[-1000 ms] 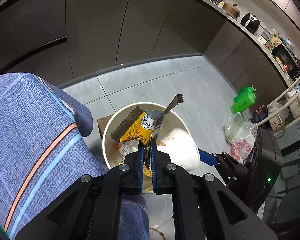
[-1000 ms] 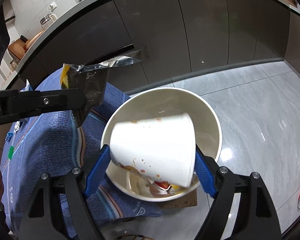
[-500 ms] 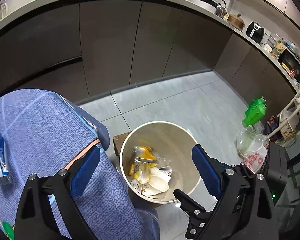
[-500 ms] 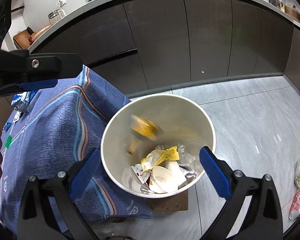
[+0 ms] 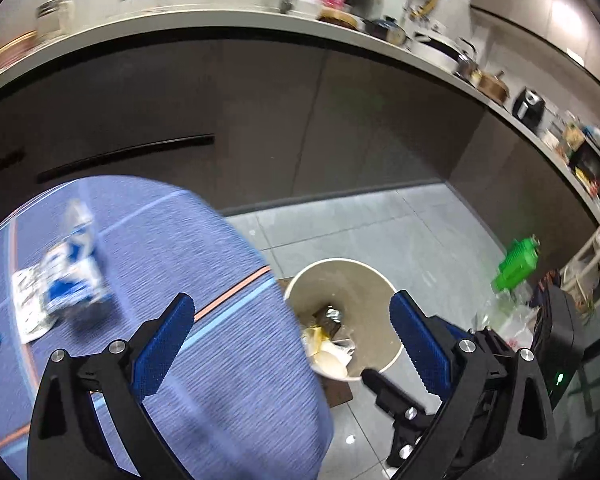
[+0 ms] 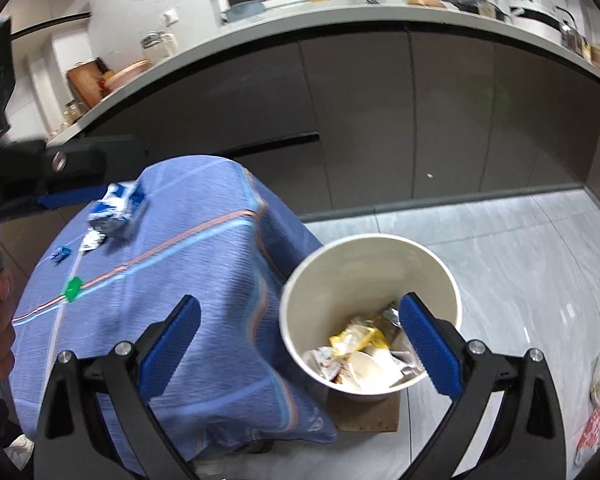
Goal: Collect trash
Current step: 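Move both tools back over the table toward the remaining trash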
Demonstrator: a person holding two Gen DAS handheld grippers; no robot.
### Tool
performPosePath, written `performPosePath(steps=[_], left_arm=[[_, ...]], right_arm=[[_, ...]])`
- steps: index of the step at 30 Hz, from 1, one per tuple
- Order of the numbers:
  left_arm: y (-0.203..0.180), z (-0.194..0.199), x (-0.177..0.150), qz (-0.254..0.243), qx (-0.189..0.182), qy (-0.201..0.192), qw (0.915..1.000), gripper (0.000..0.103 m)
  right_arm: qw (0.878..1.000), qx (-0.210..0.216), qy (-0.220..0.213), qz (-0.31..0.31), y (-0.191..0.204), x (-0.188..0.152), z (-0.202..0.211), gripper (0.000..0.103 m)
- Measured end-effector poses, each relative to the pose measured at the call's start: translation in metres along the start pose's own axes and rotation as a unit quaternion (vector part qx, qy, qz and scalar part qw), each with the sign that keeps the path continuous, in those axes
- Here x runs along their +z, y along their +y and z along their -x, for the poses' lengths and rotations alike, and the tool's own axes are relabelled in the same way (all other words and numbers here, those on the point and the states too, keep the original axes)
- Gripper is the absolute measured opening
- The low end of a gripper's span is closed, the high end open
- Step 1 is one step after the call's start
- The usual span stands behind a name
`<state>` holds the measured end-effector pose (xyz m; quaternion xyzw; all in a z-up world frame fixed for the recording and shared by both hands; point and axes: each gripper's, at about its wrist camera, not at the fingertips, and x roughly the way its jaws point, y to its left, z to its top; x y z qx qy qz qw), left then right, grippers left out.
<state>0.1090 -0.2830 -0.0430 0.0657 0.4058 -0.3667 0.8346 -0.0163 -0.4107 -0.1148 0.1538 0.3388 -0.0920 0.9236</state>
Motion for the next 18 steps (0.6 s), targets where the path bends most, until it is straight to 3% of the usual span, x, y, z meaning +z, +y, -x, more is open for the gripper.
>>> performPosePath(steps=[6, 14, 18], left_arm=[[0.051, 0.049, -0.025, 0.067, 0.029, -0.015, 0.9972, 0.094], [0.143, 0.106, -0.067, 0.139, 0.095, -0.028, 0.9853, 0.094], [0.182, 0.124, -0.081, 0.16, 0.116, -0.032, 0.9797, 0.094]], right_arm=[[0.999, 0.035, -0.009, 0.034, 0.042, 0.009, 0.012, 0.099], [0.99, 0.101, 0.017, 0.097, 0.118, 0.007, 0.006, 0.099], [0.981, 0.133, 0.039, 0.135, 0.157, 0.001, -0.001, 0.088]])
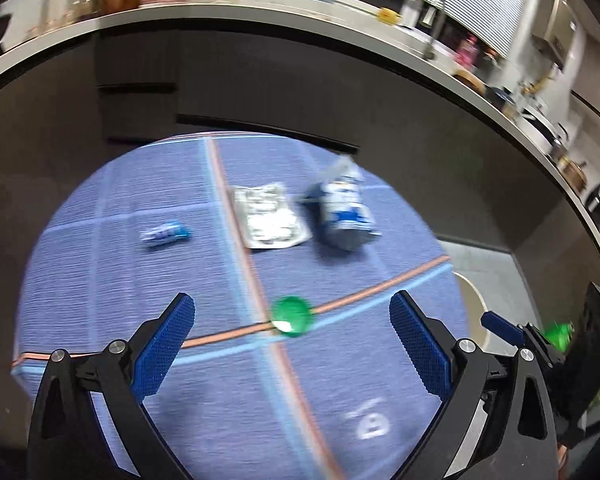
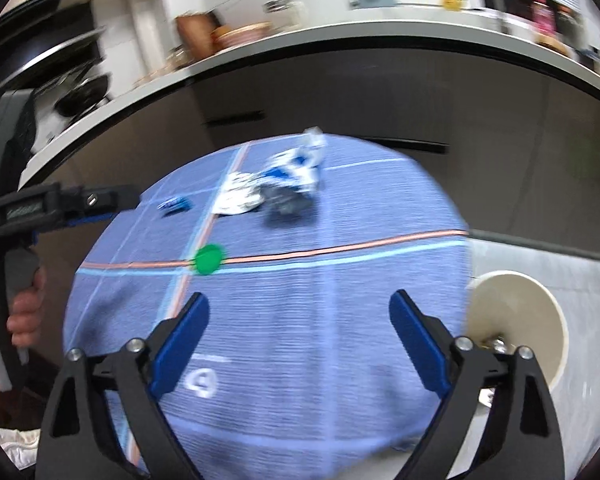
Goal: Collect trash
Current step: 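Move both tools back over the table toward the remaining trash, then grasp the green bottle cap with the right gripper while the left grasps the blue mint pack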
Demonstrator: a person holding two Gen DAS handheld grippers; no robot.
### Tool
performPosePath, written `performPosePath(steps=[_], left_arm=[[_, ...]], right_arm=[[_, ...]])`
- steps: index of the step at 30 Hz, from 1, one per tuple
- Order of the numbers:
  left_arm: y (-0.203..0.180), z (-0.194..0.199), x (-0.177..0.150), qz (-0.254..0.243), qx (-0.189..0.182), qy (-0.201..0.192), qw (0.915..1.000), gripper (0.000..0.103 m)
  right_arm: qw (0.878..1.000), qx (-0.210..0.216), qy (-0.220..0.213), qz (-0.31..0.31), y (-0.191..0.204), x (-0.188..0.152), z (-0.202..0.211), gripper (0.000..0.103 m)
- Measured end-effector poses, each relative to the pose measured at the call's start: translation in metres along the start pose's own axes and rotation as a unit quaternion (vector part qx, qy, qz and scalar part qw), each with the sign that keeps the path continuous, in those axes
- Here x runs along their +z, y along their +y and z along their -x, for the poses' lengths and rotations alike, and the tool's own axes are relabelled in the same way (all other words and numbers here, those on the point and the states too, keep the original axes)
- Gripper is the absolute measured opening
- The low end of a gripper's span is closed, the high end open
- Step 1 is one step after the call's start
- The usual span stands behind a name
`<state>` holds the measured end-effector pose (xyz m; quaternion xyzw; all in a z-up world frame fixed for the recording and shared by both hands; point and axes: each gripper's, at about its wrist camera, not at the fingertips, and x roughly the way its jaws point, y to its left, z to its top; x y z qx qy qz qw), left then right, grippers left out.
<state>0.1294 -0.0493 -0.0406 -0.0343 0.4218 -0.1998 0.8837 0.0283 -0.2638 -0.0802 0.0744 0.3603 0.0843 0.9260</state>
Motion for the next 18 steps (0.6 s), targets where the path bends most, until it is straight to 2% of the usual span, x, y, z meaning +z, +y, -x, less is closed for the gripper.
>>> performPosePath(steps=[3, 8, 10, 18], left_arm=[[0.03, 0.002, -0.001, 0.001, 0.011, -0.002, 0.9999, 0.093], [0.071, -0.016, 0.009, -0.021, 0.018, 0.014, 0.9995, 0.076], [0.083, -0.025, 0.014, -0.033, 0.016, 0.019, 0.9992, 0.073], [0.104, -0.064, 0.038, -0.097, 0.002, 0.038, 0.9946, 0.058]], right_arm=[[0.999, 0.025, 0.019, 0.023, 0.023, 0.005, -0.016, 0.08], [0.996, 0.054, 0.049, 0.049, 0.05, 0.012, -0.043, 0.066], [0.995, 0.061, 0.059, 0.053, 0.058, 0.015, -0.054, 0.056], [0.992, 0.07, 0.086, 0.059, 0.072, 0.031, -0.092, 0.047]])
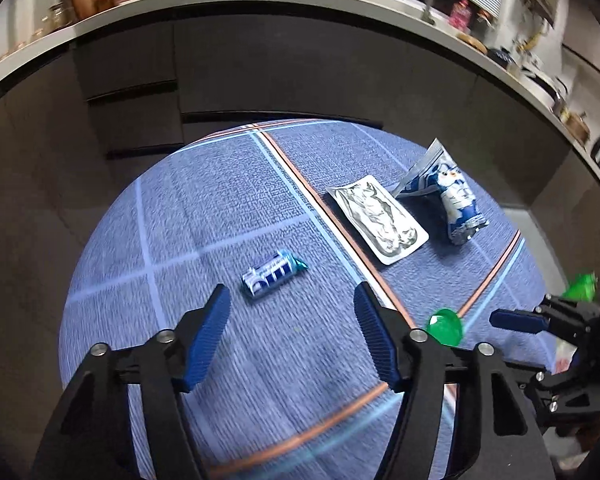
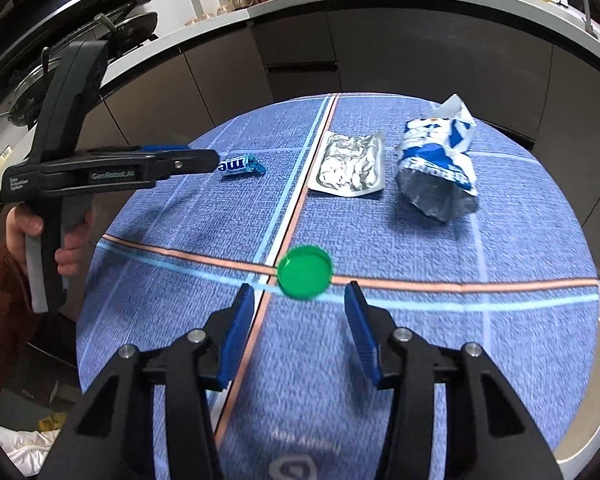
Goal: Collect trash
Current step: 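Grasp the green bottle cap with the right gripper while the left grasps the blue mint pack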
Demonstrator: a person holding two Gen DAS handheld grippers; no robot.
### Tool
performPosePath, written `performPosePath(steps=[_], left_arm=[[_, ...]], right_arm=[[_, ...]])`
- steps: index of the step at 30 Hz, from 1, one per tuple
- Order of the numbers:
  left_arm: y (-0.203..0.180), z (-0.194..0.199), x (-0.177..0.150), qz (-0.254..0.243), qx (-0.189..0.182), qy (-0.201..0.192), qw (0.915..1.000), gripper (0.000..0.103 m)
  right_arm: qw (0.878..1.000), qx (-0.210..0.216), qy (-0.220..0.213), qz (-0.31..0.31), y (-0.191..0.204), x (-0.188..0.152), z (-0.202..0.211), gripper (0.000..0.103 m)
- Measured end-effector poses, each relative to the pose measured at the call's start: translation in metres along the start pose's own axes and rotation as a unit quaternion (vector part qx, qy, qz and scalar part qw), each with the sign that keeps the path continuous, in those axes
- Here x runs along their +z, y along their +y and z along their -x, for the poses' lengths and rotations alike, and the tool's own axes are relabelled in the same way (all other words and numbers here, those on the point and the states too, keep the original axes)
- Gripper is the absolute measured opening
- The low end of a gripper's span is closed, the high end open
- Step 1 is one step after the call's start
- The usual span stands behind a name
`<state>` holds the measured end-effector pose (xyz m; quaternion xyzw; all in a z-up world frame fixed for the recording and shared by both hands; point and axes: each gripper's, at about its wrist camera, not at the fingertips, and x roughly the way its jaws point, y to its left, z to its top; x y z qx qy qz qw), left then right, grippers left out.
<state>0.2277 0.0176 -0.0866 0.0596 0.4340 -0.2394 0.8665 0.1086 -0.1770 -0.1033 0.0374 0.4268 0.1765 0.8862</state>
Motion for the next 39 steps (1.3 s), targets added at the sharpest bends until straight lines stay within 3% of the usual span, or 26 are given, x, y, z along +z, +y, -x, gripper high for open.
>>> performPosePath(steps=[5, 12, 14, 16, 28, 35, 39], left_arm=[[0.002, -0.021, 0.008, -0.028, -0.006, 0.018, 0.9994, 0.05], [0.007, -0.038, 0.011, -0.043, -0.006, 0.032, 0.9985, 0.05], [0.01, -0.043, 0.011, -0.04, -0.007, 0.035, 0.9986, 0.048], [0.012, -0.046, 0.012, -0.037, -0.01, 0.039, 0.9985, 0.043], [0.008, -0.06, 0.018, -0.038, -0.014, 0.052, 0.9978, 0.028], [0.003, -0.056, 0.016, -0.026, -0.016, 0.051, 0.9982, 0.009], [-0.003, -0.044, 0.012, -0.02, -0.012, 0.043, 0.9988, 0.007]], right_arm=[[1.0, -0.013, 0.012, 0.016, 0.004, 0.009, -0.018, 0.047], [0.998, -0.035, 0.027, 0.054, 0.014, 0.013, -0.034, 0.047], [0.997, -0.035, 0.033, 0.057, 0.015, 0.012, -0.038, 0.038], [0.997, -0.036, 0.032, 0.057, 0.016, 0.012, -0.04, 0.037], [0.999, -0.033, 0.027, 0.028, 0.013, 0.0, -0.026, 0.037], [0.999, -0.032, 0.016, 0.011, 0.01, -0.007, -0.011, 0.037], [0.999, -0.031, 0.008, 0.007, 0.008, -0.009, -0.004, 0.037]])
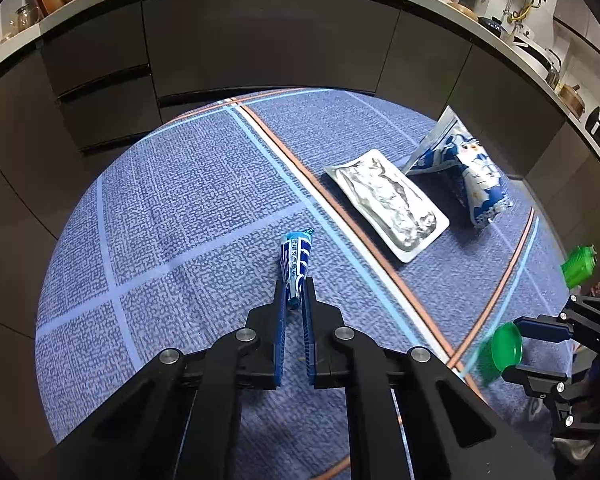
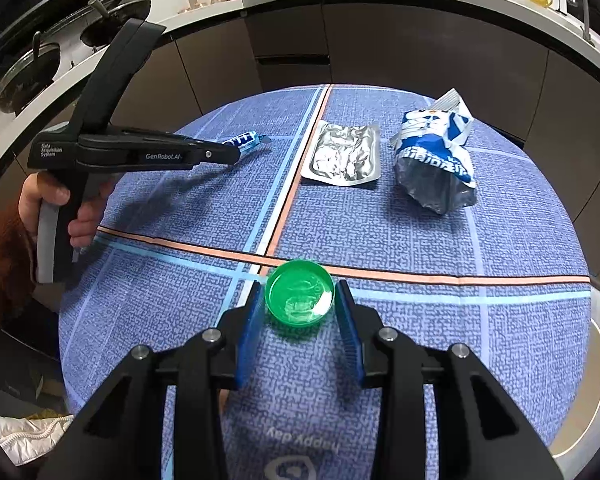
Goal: Collect trash
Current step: 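Grasp the green bottle cap with the right gripper while the left grasps the blue mint pack, then carry the cap and mint pack over to the beige bin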
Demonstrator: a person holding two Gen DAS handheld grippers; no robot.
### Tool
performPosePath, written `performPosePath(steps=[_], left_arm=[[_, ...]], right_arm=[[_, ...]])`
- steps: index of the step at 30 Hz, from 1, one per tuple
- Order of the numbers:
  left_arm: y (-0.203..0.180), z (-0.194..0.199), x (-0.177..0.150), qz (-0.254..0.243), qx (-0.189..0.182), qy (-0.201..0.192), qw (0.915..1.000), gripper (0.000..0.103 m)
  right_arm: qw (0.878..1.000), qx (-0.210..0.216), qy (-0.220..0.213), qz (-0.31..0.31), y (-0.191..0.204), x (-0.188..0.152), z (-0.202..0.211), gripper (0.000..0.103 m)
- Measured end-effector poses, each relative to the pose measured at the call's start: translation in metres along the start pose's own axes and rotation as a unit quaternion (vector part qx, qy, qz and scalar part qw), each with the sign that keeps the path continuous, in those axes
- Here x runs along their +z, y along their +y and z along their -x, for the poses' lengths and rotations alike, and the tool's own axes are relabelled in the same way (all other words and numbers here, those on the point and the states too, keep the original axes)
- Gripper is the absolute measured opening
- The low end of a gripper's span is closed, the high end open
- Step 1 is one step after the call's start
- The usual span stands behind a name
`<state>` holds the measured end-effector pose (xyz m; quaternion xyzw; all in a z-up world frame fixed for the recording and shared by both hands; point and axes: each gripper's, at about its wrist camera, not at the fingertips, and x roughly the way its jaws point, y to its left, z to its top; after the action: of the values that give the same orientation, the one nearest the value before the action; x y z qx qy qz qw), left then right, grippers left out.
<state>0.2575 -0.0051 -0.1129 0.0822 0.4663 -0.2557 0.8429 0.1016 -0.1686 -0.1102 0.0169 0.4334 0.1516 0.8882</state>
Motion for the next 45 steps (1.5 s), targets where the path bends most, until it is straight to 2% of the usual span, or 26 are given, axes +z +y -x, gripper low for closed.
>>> performPosePath(steps=[7, 22, 33, 45], left_arm=[[-0.018, 0.027, -0.007, 0.016, -0.005, -0.021, 0.9996, 0.006], [-0.068, 0.072, -0.016, 0.033, -0.021, -0.039, 0.9985, 0.006], [-0.111, 0.084, -0.008, 0.009, -0.029, -0.044, 0.9986, 0.006], [-0.167, 0.079, 0.008, -0.025, -0.058, -0.043, 0.9971, 0.006]], right_arm=[[1.0, 0.0, -0.02, -0.009, -0.004, -0.003, 0.021, 0.037], [0.996, -0.022, -0.071, -0.047, -0.033, -0.012, 0.074, 0.037], [0.99, -0.042, -0.099, -0.088, -0.064, -0.024, 0.099, 0.037], [0.98, -0.07, -0.124, -0.138, -0.106, -0.047, 0.125, 0.037]])
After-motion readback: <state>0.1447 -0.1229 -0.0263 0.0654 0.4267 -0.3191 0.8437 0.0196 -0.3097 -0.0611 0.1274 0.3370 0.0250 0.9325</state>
